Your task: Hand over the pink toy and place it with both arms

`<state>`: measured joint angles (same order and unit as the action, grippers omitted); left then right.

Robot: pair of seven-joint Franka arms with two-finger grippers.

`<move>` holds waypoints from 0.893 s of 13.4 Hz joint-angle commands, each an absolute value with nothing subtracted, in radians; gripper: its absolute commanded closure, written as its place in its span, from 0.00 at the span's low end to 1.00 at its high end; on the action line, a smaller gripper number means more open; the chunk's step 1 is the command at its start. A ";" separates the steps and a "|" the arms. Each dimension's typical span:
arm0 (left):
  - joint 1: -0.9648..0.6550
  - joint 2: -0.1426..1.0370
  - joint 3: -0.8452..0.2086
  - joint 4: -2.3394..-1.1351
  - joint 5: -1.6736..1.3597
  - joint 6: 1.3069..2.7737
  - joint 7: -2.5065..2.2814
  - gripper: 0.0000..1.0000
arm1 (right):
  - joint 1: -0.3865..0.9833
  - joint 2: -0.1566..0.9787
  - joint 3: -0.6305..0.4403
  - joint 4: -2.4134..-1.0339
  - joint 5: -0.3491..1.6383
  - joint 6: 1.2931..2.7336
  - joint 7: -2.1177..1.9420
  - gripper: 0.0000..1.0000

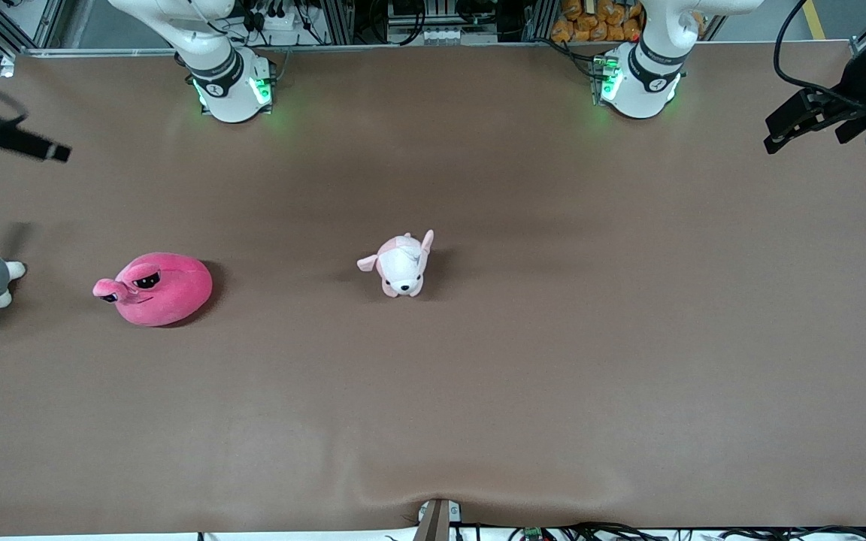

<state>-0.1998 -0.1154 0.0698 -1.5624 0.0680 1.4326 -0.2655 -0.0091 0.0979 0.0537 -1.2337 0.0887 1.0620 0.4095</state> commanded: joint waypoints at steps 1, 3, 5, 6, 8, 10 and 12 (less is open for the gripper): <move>-0.180 -0.141 0.074 -1.586 0.069 1.445 -0.249 0.00 | 0.077 0.014 0.046 -1.330 -0.007 1.087 0.303 0.00; -0.149 -0.141 0.068 -1.583 0.069 1.447 -0.253 0.00 | 0.058 -0.096 0.035 -1.478 -0.029 1.219 0.124 0.00; -0.149 -0.141 0.071 -1.585 0.069 1.447 -0.253 0.00 | 0.019 -0.207 0.002 -1.685 -0.020 1.378 -0.019 0.00; -0.149 -0.141 0.071 -1.588 0.069 1.445 -0.253 0.00 | 0.014 -0.240 -0.009 -1.727 -0.020 1.414 -0.055 0.00; -0.149 -0.141 0.071 -1.588 0.069 1.443 -0.253 0.00 | 0.014 -0.242 -0.012 -1.721 -0.018 1.419 -0.064 0.00; -0.149 -0.140 0.069 -1.588 0.069 1.433 -0.255 0.00 | 0.021 -0.218 -0.009 -1.651 -0.020 1.422 -0.052 0.00; -0.150 -0.140 0.063 -1.588 0.069 1.430 -0.247 0.00 | 0.020 -0.129 -0.008 -1.530 -0.022 1.408 -0.054 0.00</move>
<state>-0.1519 -0.1169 0.0706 -1.5683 0.0680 1.4318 -0.2655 0.0218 -0.2014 -0.0131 -1.6394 -0.0145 1.4249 -0.0507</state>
